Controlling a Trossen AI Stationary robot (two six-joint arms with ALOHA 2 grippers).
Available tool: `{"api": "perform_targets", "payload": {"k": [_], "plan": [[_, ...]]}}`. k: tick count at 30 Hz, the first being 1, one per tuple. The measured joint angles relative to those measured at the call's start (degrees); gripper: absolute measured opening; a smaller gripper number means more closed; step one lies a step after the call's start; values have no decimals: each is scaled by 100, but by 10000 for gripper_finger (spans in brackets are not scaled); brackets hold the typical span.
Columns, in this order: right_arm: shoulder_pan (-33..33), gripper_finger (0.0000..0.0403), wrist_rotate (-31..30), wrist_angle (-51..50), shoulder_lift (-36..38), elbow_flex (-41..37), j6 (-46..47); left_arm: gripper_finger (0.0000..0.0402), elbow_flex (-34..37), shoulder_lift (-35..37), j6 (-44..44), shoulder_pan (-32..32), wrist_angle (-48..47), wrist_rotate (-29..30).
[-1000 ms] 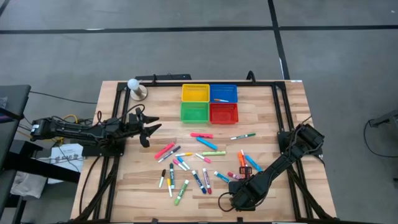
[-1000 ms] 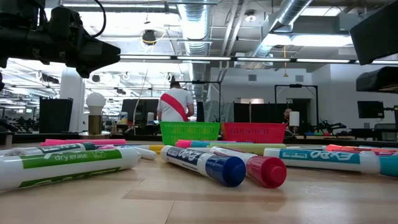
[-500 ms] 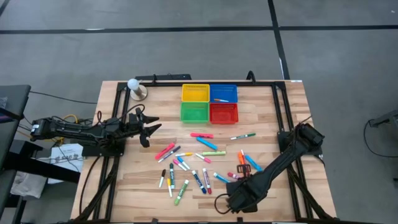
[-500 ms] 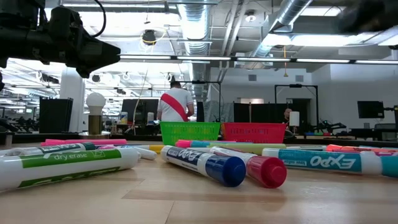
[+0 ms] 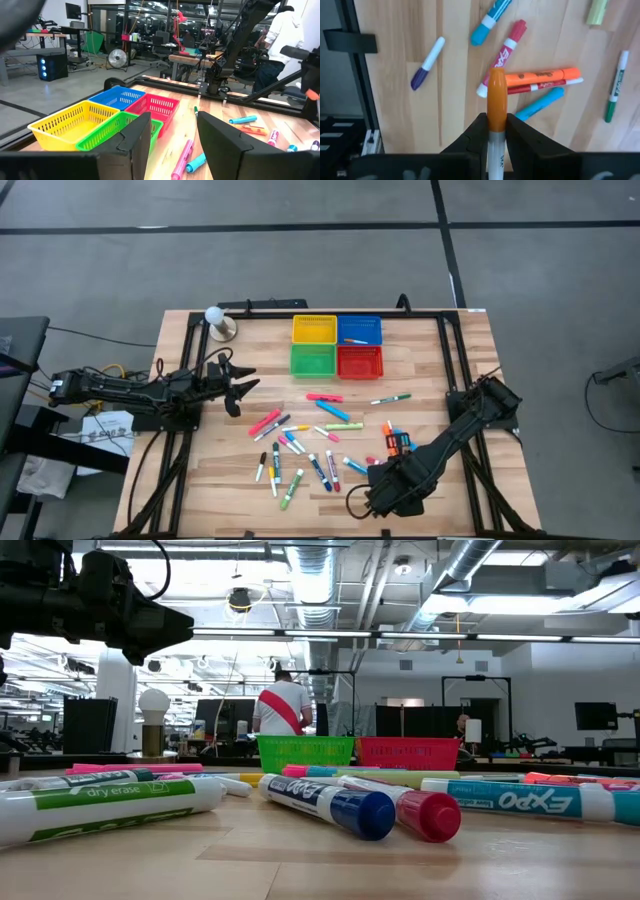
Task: Pick & Place Markers
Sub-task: Put the small orange highlighter pen into the blue bin
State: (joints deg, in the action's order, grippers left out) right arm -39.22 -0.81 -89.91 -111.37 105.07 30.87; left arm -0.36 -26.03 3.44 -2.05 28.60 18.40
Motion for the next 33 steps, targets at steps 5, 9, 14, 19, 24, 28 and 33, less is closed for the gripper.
{"api": "perform_targets", "payload": {"k": [5,9,14,19,24,28,33], "plan": [[0,49,177,3,10,194,4,161,0,-1,1,-1,0,0],[0,49,188,-7,11,194,10,161,0,1,0,1,0,1],[0,49,138,-9,11,194,11,161,0,-1,0,1,0,1],[40,49,80,-7,11,194,13,161,0,0,0,-1,2,-1],[224,49,-122,-7,11,194,9,161,0,-1,2,1,7,-1],[490,49,-244,-7,11,194,-104,161,1,-1,1,1,15,0],[851,49,-257,-7,9,194,-645,161,2,-1,2,-1,20,-1]]}}
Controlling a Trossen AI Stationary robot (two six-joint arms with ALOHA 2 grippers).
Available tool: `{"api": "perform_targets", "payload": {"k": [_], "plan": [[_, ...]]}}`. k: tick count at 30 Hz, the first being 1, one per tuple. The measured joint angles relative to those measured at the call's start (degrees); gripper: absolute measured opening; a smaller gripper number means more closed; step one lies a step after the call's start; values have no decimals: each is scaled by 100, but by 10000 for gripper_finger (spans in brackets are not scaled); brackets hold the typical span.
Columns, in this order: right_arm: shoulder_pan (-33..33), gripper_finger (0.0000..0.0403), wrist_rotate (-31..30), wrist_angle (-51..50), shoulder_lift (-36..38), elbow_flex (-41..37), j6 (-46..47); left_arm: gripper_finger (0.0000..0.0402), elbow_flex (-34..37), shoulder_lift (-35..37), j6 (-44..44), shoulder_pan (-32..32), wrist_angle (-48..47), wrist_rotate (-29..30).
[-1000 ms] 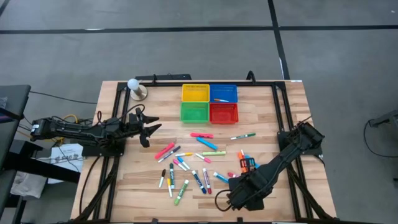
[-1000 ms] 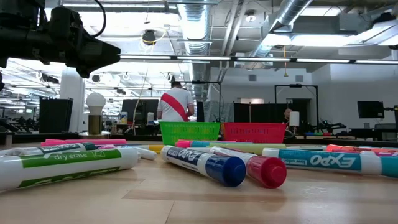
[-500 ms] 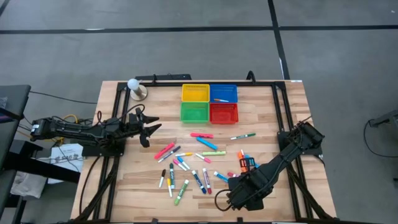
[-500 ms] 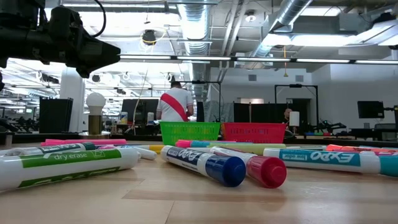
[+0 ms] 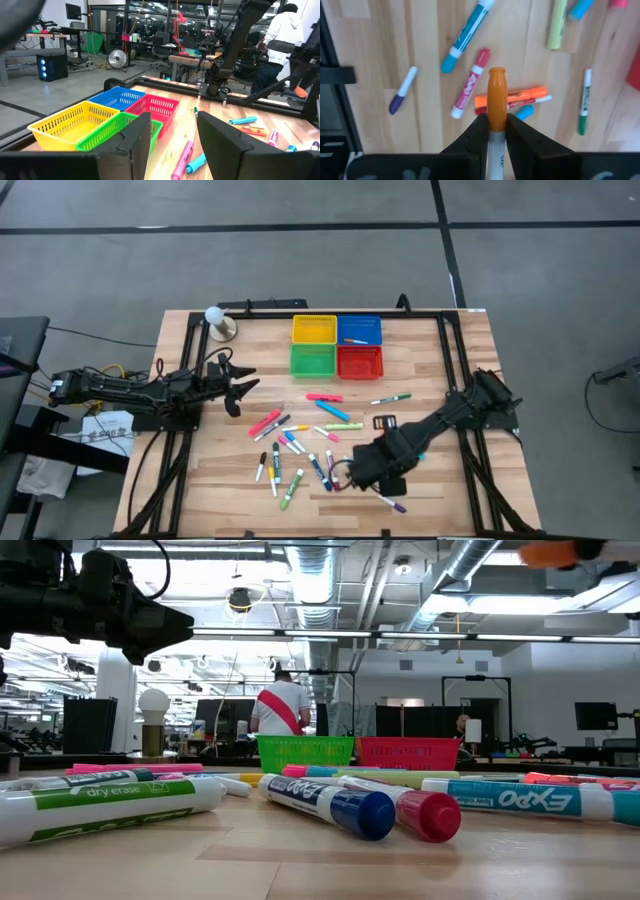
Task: Pick & Place Markers
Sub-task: Put the small orange highlighter pen into the blue bin
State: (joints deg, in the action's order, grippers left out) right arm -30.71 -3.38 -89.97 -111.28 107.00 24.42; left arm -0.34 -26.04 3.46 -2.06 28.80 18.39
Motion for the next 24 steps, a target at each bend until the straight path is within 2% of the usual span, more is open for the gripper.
{"api": "perform_targets", "payload": {"k": [12,24], "plan": [[1138,50,-295,17,0,-2,-1220,161,-2,0,0,2,0,2],[2644,50,-444,20,0,-2,-2147,161,0,0,0,0,0,2]]}}
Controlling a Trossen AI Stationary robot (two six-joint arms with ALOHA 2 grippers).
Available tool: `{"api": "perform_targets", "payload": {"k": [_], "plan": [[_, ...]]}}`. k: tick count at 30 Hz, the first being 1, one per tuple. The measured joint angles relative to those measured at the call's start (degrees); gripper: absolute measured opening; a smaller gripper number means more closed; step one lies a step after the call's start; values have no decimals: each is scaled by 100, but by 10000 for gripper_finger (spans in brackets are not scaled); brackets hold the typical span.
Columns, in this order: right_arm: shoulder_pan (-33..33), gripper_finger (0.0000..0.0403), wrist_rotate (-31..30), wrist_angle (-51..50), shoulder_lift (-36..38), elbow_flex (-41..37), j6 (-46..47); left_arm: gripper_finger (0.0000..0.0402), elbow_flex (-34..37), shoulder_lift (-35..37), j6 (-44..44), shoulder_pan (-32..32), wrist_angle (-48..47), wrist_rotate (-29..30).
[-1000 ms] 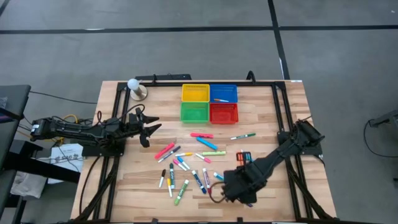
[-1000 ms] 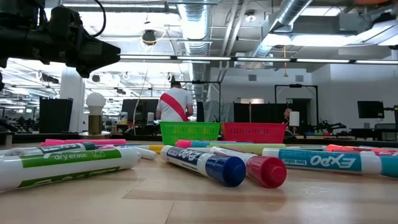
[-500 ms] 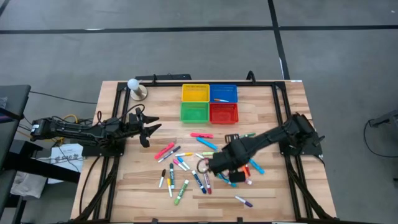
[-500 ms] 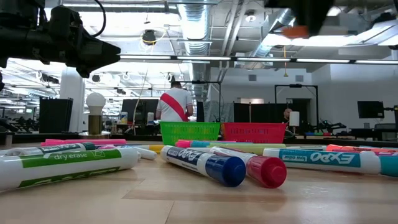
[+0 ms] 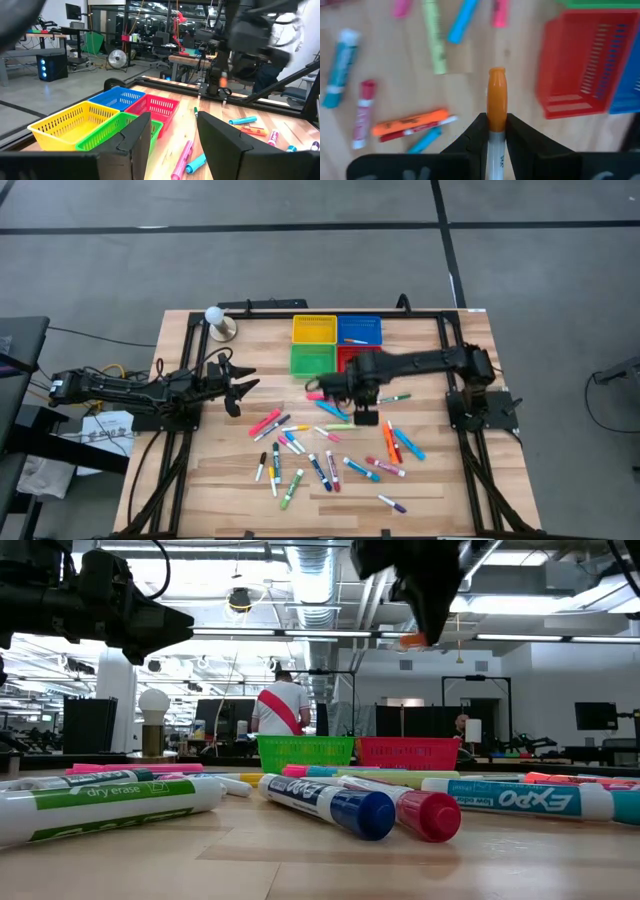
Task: Pick & Place Markers
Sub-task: Put the small orange highlighter pen into the blue bin
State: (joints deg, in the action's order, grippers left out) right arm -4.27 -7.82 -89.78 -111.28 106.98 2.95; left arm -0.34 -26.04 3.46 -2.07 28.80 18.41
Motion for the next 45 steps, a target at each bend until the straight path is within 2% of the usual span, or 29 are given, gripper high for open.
{"api": "perform_targets", "payload": {"k": [6,24,37,45], "plan": [[758,50,-304,5,0,0,-624,161,-2,1,-1,1,0,-1],[2792,50,-299,824,0,0,-2030,161,-2,2,-2,2,0,0],[3722,50,-275,1525,-1,0,-2852,161,-2,0,-1,1,0,-1],[4091,50,-270,1922,-2,0,-3044,161,-1,1,-2,1,0,0]]}}
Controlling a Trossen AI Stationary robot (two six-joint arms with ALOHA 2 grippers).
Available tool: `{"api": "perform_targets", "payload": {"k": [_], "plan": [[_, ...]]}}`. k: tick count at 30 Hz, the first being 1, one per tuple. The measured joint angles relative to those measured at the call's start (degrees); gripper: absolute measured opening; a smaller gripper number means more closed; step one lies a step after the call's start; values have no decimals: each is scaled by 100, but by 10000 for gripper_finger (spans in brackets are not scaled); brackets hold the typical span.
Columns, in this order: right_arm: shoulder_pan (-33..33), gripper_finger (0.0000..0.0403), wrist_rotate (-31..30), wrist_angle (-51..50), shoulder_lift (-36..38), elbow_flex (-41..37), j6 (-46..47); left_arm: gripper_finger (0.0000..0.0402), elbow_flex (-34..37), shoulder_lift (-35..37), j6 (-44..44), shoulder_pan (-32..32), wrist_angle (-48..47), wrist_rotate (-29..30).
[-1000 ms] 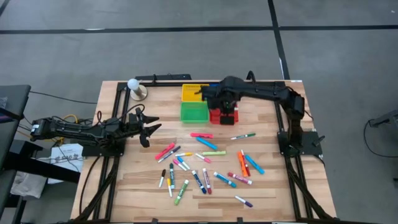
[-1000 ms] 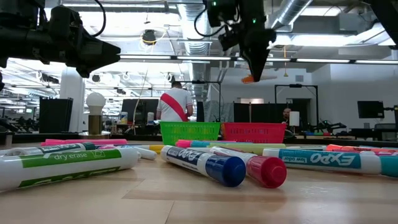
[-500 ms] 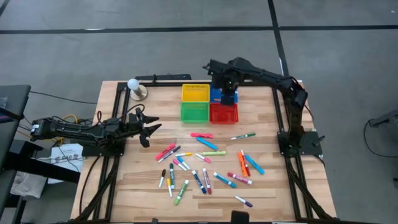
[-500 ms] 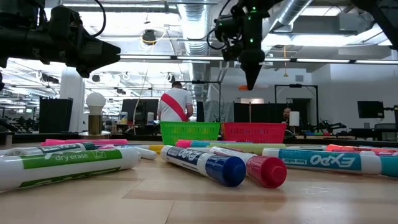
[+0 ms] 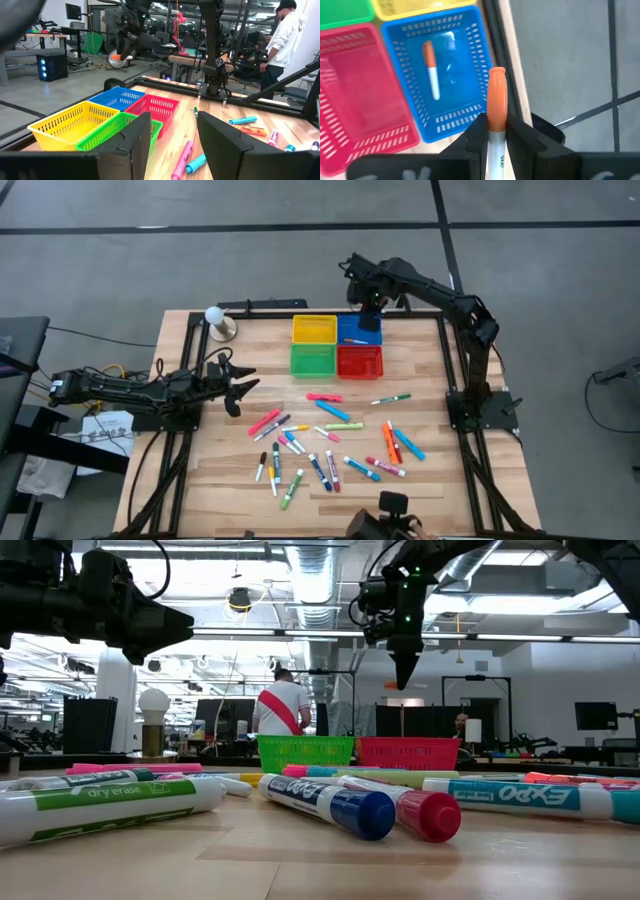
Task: Pick & Place Markers
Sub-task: Put the small orange highlighter pen into the blue bin
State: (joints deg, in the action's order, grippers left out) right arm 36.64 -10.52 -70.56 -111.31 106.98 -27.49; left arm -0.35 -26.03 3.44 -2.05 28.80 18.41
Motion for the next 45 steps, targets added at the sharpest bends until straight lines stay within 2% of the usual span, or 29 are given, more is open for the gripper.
{"api": "perform_targets", "payload": {"k": [30,45], "plan": [[-65,49,25,453,-73,-46,-2,161,-1,0,0,1,0,0],[-140,49,81,687,-883,-66,27,161,1,-1,0,-1,2,-2]]}}
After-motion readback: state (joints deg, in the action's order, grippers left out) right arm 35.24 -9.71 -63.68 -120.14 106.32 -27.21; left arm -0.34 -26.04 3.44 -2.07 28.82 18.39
